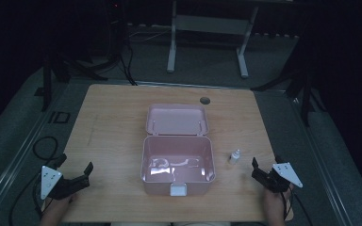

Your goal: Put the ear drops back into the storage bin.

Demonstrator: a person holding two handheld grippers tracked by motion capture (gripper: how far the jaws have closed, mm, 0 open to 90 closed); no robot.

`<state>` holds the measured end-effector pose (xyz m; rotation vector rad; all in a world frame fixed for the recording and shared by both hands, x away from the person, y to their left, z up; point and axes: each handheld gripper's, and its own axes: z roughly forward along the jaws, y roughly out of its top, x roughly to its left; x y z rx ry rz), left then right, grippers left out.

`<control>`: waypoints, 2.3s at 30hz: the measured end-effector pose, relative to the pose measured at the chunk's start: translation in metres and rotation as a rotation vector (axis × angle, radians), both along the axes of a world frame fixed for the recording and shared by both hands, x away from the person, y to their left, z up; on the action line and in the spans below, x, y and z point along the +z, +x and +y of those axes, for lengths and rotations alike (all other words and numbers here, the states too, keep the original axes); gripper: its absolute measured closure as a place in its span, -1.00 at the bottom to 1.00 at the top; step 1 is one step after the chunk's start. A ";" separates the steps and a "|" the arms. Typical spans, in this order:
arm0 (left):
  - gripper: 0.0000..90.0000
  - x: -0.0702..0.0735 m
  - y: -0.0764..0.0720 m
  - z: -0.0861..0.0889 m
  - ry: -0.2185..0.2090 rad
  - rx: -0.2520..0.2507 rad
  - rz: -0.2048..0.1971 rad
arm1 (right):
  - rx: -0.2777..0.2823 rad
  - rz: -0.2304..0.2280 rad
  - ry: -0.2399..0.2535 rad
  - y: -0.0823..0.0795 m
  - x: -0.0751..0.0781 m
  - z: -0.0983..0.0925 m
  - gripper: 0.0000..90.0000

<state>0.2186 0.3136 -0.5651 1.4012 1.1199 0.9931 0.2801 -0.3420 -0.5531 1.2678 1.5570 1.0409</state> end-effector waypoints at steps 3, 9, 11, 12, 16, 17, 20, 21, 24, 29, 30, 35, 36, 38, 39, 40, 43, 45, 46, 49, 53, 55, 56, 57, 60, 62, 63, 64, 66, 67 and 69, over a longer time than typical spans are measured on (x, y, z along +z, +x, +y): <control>-0.99 0.000 0.000 0.000 0.000 -0.001 0.000 | 0.010 0.008 -0.009 0.000 0.001 0.002 -0.72; -0.99 0.000 0.000 0.000 -0.002 -0.002 0.001 | 0.048 0.029 0.005 0.002 0.006 0.007 -0.72; -0.99 0.000 0.000 0.000 -0.003 -0.002 0.001 | 0.058 0.046 0.000 0.003 0.007 0.008 -0.72; -0.99 0.000 0.000 0.000 -0.005 -0.002 0.001 | 0.066 0.062 -0.004 0.003 0.008 0.008 -0.72; -0.99 0.000 0.000 0.001 -0.006 -0.004 0.001 | 0.080 0.108 -0.001 0.004 0.015 0.008 -0.72; -0.99 0.000 0.000 0.001 -0.006 -0.004 0.001 | 0.080 0.108 -0.001 0.004 0.015 0.008 -0.72; -0.99 0.000 0.000 0.001 -0.006 -0.004 0.001 | 0.068 0.170 0.009 0.007 0.022 0.005 -0.70; -0.99 0.000 0.000 0.001 -0.006 -0.003 0.001 | 0.068 0.213 0.000 0.009 0.026 0.002 -0.70; -0.99 0.000 0.000 0.001 -0.006 -0.003 0.002 | 0.075 0.264 -0.006 0.012 0.029 -0.001 -0.70; -0.99 0.000 0.000 0.000 -0.006 -0.003 0.002 | 0.103 0.459 0.016 0.018 0.034 -0.009 -0.73; -0.99 0.000 0.000 0.000 -0.006 -0.003 0.002 | 0.107 0.474 0.016 0.018 0.034 -0.009 -0.73; -0.99 0.000 0.000 0.001 -0.006 -0.004 0.002 | 0.129 0.593 -0.018 0.020 0.034 -0.010 -0.75; -0.99 0.000 0.000 0.001 -0.007 -0.004 0.003 | 0.132 0.607 -0.022 0.021 0.034 -0.009 -0.76; -0.99 0.000 0.000 0.001 -0.007 -0.004 0.002 | 0.136 0.629 -0.025 0.021 0.035 -0.009 -0.76; -0.99 0.000 0.000 0.001 -0.007 -0.004 0.002 | 0.147 0.677 -0.040 0.022 0.038 -0.008 -0.76; -0.99 0.000 0.000 0.001 -0.007 -0.005 0.002 | 0.153 0.694 -0.045 0.023 0.038 -0.008 -0.76; -0.99 0.000 0.000 0.001 -0.007 -0.005 0.002 | 0.179 0.761 -0.069 0.025 0.040 -0.006 -0.76; -0.99 0.000 0.000 0.001 -0.006 -0.005 0.002 | 0.196 0.801 -0.107 0.026 0.041 -0.002 -0.76; -0.99 0.000 0.000 0.001 -0.007 -0.006 0.002 | 0.200 0.813 -0.113 0.026 0.041 -0.001 -0.76; -0.99 0.000 0.000 0.001 -0.008 -0.006 0.002 | 0.212 0.847 -0.131 0.026 0.044 0.001 -0.76; -0.99 0.000 0.000 0.001 -0.007 -0.006 0.001 | 0.231 0.899 -0.141 0.027 0.045 0.001 -0.76; -0.99 0.000 0.000 0.001 -0.008 -0.006 0.001 | 0.246 0.930 -0.159 0.027 0.045 0.002 -0.76; -0.99 0.000 0.000 0.001 -0.007 -0.006 0.001 | 0.257 0.945 -0.174 0.027 0.045 0.003 -0.76; -0.99 0.000 0.000 0.001 -0.007 -0.006 0.001 | 0.262 0.962 -0.182 0.027 0.045 0.003 -0.76; -0.99 0.000 0.000 0.001 -0.007 -0.006 0.000 | 0.295 1.012 -0.222 0.026 0.046 0.005 -0.76; -0.99 0.000 0.000 0.001 -0.006 -0.005 0.000 | 0.322 1.039 -0.243 0.026 0.048 0.005 -0.76; -0.99 0.000 0.000 0.001 -0.006 -0.005 0.001 | 0.329 1.043 -0.262 0.026 0.049 0.005 -0.76; -0.99 0.000 0.000 0.001 -0.006 -0.004 0.001 | 0.333 1.054 -0.275 0.026 0.049 0.006 -0.76; -0.99 0.000 0.000 0.001 -0.006 -0.005 0.000 | 0.339 1.081 -0.304 0.026 0.050 0.006 -0.77; -0.99 0.000 0.000 0.001 -0.006 -0.005 0.000 | 0.348 1.099 -0.317 0.026 0.049 0.007 -0.77; -0.99 0.000 0.000 0.001 -0.006 -0.005 0.000 | 0.354 1.121 -0.330 0.026 0.049 0.008 -0.77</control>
